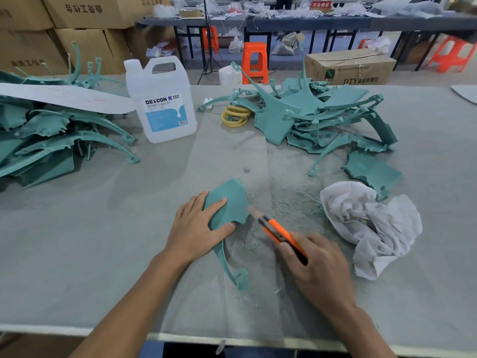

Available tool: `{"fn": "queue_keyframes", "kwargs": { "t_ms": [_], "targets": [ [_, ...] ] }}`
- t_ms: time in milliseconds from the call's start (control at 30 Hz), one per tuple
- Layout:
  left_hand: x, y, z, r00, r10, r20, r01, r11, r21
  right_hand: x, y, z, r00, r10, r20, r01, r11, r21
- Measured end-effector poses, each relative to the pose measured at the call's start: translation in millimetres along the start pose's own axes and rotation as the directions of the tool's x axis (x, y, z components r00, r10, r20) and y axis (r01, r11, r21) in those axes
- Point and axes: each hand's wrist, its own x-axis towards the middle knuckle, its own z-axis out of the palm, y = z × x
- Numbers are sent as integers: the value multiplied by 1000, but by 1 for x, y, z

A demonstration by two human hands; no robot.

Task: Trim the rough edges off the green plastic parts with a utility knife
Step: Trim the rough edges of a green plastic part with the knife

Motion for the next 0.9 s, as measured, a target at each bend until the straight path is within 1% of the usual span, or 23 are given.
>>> {"fn": "queue_keyframes", "kwargs": {
  "t_ms": [33, 133, 167, 233, 267, 333, 400, 500, 600, 667, 733, 833, 900],
  "targets": [
    [0, 0, 0, 1000, 4, -5, -4, 1000, 3, -1, -2, 1, 1000, -18, 15, 18, 1000, -20],
    [-3, 2, -1, 999, -29, -18, 28, 999, -33, 4, 3, 0, 989, 142, -29, -142, 990, 21],
    [-3, 2, -1, 998, -54, -30, 52, 997, -60, 4, 5, 0, 985, 165, -41, -163, 985, 52],
    [-5, 4, -1, 994, -89, -70, 84, 994, -72, 2, 5, -1, 988, 142, -60, -138, 988, 64],
    [-8, 6, 1, 991, -87, -106, 83, 996, -43, 0, 6, 0, 989, 129, -72, -124, 990, 60],
    [-13, 10, 6, 973, -41, -227, 51, 998, 37, 0, 9, 1, 988, 134, -72, -129, 989, 69],
    [-15, 13, 10, 950, -18, -311, 31, 999, 37, 1, 9, 1, 991, 124, -48, -119, 988, 101],
    [-8, 15, 9, 958, -16, -286, 7, 999, -33, -1, 4, -1, 1000, 16, -10, -15, 991, 131],
    [-5, 15, 13, 984, -39, -175, 41, 999, 10, -3, 1, 0, 998, -70, 1, 70, 996, 52],
    [-5, 15, 15, 993, -60, -100, 64, 997, 32, -2, 1, 1, 997, -77, -22, 77, 997, 5],
    [-6, 14, 15, 995, -74, -61, 76, 997, 31, -2, 0, 3, 998, -63, -28, 63, 998, -6],
    [-6, 16, 14, 995, -86, -53, 88, 995, 40, -2, 1, 6, 996, -85, -35, 84, 996, -27],
    [-7, 17, 15, 995, -83, -52, 86, 995, 49, -2, 3, 5, 998, -56, -29, 57, 998, 18]
  ]
}}
